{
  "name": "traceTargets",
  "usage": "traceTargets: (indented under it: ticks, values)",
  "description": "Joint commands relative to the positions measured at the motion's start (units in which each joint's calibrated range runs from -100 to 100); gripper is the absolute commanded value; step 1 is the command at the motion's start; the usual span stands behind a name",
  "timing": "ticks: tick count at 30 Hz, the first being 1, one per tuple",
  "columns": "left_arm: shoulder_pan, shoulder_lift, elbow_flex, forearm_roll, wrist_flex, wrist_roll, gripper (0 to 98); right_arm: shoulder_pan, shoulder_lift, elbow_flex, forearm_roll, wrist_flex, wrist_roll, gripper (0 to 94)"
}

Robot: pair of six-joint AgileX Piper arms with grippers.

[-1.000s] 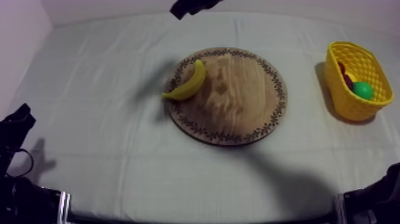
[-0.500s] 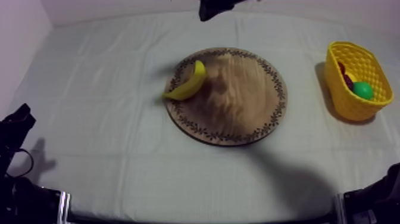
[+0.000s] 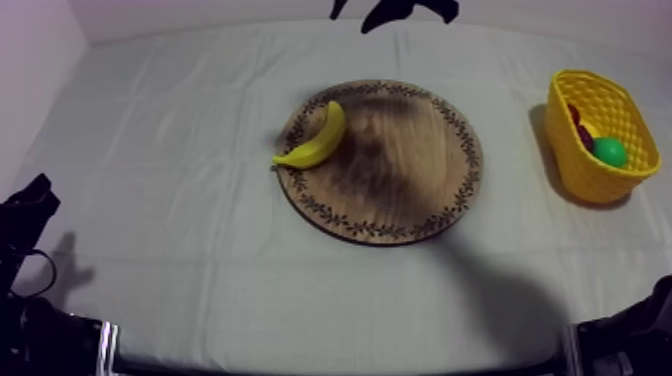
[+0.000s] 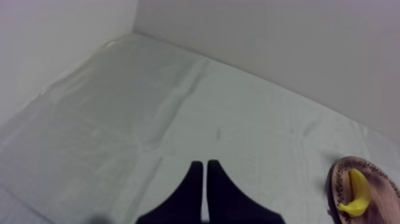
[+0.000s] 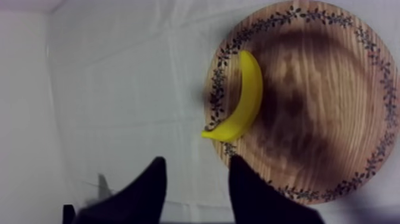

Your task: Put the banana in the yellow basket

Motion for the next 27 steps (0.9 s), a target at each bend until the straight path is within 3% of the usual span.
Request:
traceTargets:
  ticks: [1, 9, 27]
  values:
    - [-0.02, 0.02, 0.03, -0.01, -0.01, 0.0, 0.1, 0.15, -0.05, 0.31, -0.76, 0.04, -0.61, 48.7]
    - [-0.02, 0.02, 0.03, -0.01, -0.01, 0.0, 0.1, 0.39, 0.4, 1.78, -2.52, -0.52, -2.19, 61.6]
    - [-0.02, 0.02, 0.03, -0.01, -0.01, 0.0, 0.1, -1.08, 13.39, 9.32, -3.83, -6.68, -0.59, 67.4]
